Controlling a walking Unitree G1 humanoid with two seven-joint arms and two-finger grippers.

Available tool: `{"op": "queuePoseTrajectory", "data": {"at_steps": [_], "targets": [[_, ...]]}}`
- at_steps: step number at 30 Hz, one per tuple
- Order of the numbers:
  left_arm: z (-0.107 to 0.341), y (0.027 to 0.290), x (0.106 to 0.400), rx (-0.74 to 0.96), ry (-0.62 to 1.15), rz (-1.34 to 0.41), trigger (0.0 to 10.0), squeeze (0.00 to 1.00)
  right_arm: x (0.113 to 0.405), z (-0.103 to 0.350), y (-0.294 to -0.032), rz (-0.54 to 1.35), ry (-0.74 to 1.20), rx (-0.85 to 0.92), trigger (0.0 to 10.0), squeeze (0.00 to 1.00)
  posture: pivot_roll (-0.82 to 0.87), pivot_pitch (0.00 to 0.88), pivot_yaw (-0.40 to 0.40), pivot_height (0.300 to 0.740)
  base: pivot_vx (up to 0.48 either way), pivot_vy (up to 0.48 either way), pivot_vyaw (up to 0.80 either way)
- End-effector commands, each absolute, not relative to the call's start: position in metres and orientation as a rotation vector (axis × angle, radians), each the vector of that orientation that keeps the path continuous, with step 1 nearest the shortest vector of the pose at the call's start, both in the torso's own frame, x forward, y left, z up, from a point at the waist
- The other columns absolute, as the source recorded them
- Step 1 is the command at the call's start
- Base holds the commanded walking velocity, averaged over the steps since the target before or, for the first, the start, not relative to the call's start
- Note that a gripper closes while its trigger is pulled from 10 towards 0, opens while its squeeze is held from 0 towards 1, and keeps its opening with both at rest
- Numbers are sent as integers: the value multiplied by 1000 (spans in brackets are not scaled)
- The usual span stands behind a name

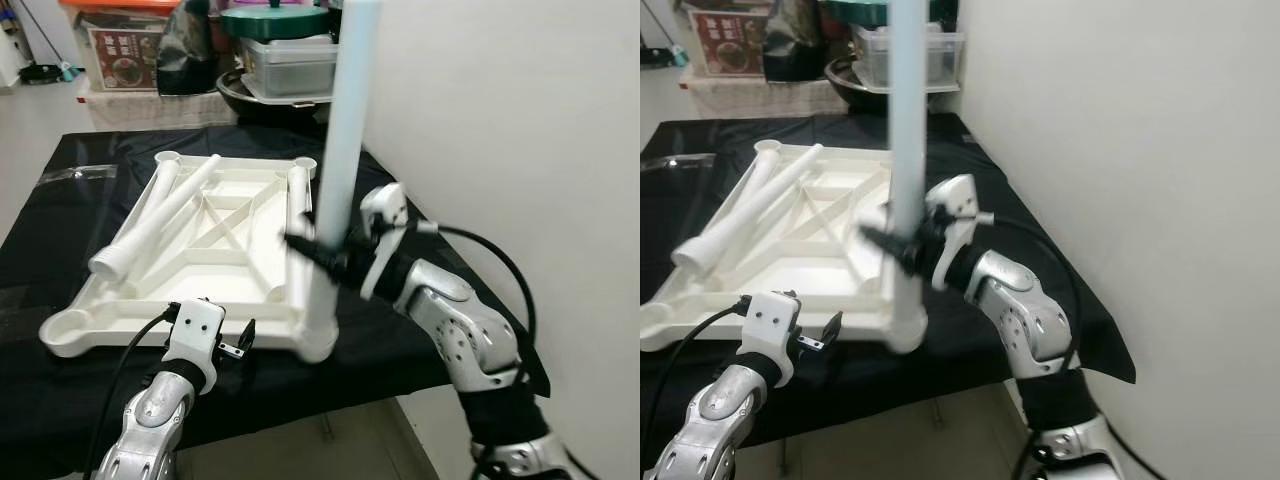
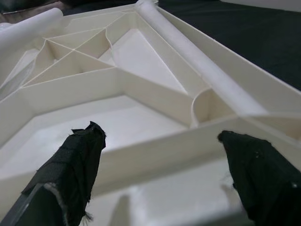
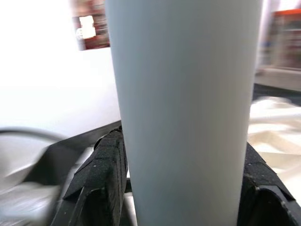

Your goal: Building children table

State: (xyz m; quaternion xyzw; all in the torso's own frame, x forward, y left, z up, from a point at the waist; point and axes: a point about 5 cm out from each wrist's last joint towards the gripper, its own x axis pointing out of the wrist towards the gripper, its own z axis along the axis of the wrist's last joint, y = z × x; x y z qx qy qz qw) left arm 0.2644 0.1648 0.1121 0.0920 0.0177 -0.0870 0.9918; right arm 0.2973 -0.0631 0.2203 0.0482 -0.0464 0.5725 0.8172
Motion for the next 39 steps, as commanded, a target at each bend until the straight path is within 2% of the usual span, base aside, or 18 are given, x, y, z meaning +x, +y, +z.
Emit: {"op": "queuePoseTrajectory", "data": {"at_steps": [1,2,3,5,7,8,10,11,12,19,20,22,24,27,28,30,31,39], "targets": [[111,161,264,192,37,-179,10000,0,294,208,-55,1250,-59,100,1216,0,148,0,-97,740,0,0,0],[111,161,264,192,37,-179,10000,0,294,208,-55,1250,-59,100,1216,0,148,0,-97,740,0,0,0],[111,161,263,192,37,-179,10000,0,300,204,-55,1193,-35,117,0,0,152,0,-100,740,0,0,0],[111,161,263,192,37,-179,10000,0,300,204,-55,1193,-35,117,0,0,152,0,-100,740,0,0,0],[109,165,261,197,46,-171,10000,0,334,183,-69,782,99,132,0,0,143,0,-96,740,0,0,0],[109,165,261,197,46,-171,10000,0,334,183,-69,782,99,132,0,0,143,0,-96,740,0,0,0],[109,165,261,196,49,-171,10000,0,354,157,-108,279,211,151,0,0,137,0,-88,740,0,0,0],[109,165,261,196,49,-171,10000,0,354,157,-108,279,211,151,0,0,137,0,-88,740,0,0,0],[109,163,262,196,47,-176,10000,0,354,150,-122,130,229,155,0,0,137,0,-88,740,0,0,0],[110,161,263,195,42,-189,10000,0,335,148,-125,-4,232,75,0,0,131,0,-81,740,0,0,0],[110,162,264,197,43,-188,10000,0,332,148,-115,60,234,77,10000,0,128,0,-78,740,0,0,0],[109,162,264,199,44,-188,10000,0,330,148,-109,106,235,80,10000,0,128,0,-78,740,0,0,0],[108,162,265,199,46,-187,10000,0,329,156,-99,188,169,118,10000,1000,120,0,-77,740,0,0,0],[110,158,266,196,38,-197,10000,0,339,177,-93,317,98,214,10000,1000,129,0,-80,740,0,0,0],[110,159,266,196,37,-196,10000,0,341,188,-89,421,63,223,10000,737,135,0,-83,740,0,0,0],[110,159,266,197,36,-194,10000,0,341,194,-87,490,41,222,10000,737,135,0,-83,740,0,0,0],[111,161,266,197,35,-191,10000,0,341,207,-86,577,-17,218,10000,0,137,0,-86,740,0,0,0],[109,166,266,203,42,-180,10000,0,314,233,-81,996,-166,104,10000,0,131,0,-83,740,0,0,0]]}}
